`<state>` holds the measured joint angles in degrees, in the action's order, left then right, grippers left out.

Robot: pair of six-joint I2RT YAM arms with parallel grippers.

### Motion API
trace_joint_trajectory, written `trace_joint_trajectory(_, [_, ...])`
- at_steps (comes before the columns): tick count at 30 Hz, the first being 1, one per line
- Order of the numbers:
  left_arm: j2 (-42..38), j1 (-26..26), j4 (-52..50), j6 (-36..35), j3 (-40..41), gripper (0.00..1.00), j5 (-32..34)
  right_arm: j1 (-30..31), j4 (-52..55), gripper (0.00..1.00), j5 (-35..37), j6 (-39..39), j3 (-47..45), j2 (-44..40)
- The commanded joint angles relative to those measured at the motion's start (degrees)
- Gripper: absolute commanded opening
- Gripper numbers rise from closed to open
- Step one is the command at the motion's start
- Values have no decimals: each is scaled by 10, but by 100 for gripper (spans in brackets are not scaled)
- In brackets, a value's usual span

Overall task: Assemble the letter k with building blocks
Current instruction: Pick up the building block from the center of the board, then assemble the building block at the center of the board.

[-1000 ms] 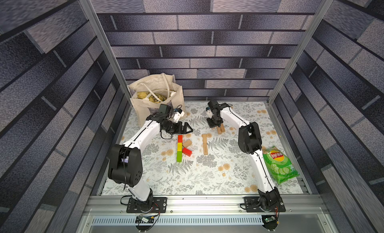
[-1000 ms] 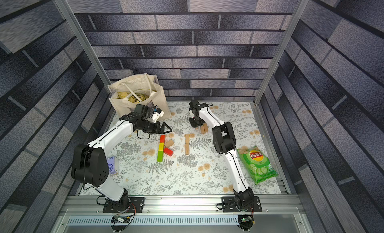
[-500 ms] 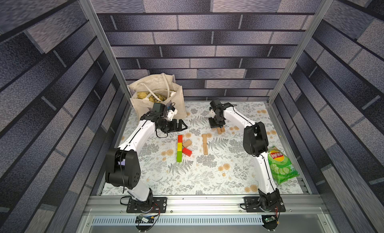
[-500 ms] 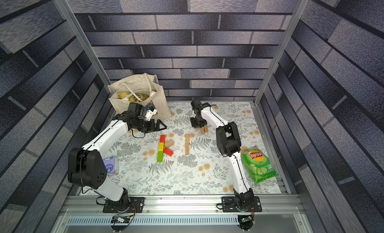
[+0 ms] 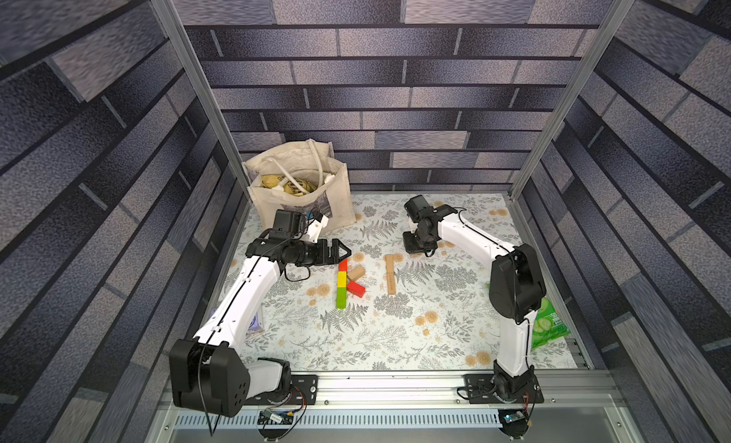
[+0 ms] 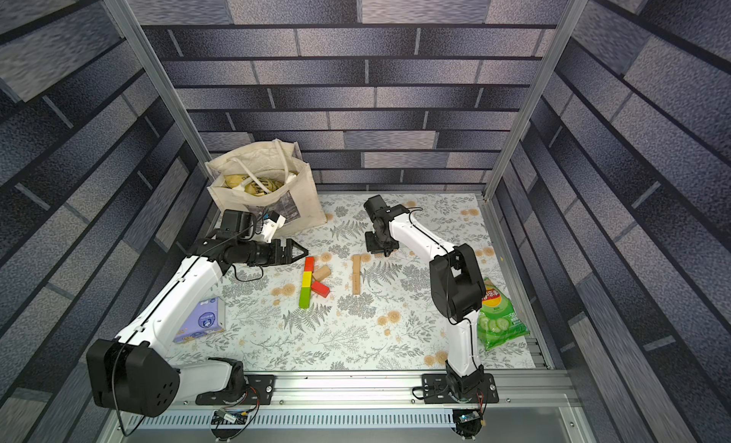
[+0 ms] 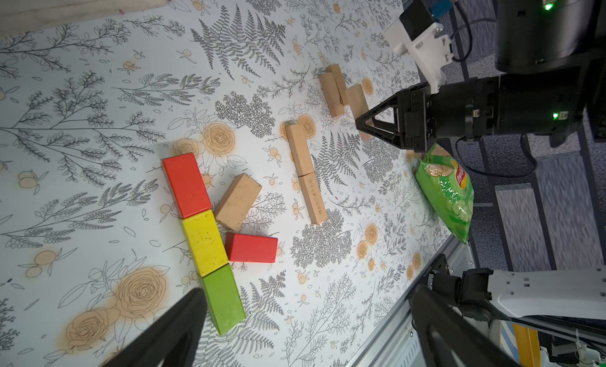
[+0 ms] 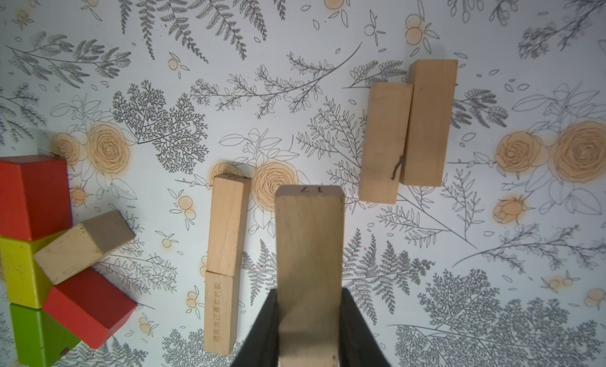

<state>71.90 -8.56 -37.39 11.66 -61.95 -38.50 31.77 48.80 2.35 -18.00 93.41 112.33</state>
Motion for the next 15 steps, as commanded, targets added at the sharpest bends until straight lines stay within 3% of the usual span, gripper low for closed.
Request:
trace_joint_trajectory(1, [-35, 4, 6, 17, 38, 100, -35, 22, -25, 18, 20, -51, -51, -50])
trace_joint_trajectory(9, [-96, 0, 42, 44, 79, 100, -52, 88, -42, 18, 59, -130, -173, -148])
trace_joint_trajectory(15, [-93, -25, -6, 42, 85, 100, -26, 124, -74, 18, 61, -182, -273, -224])
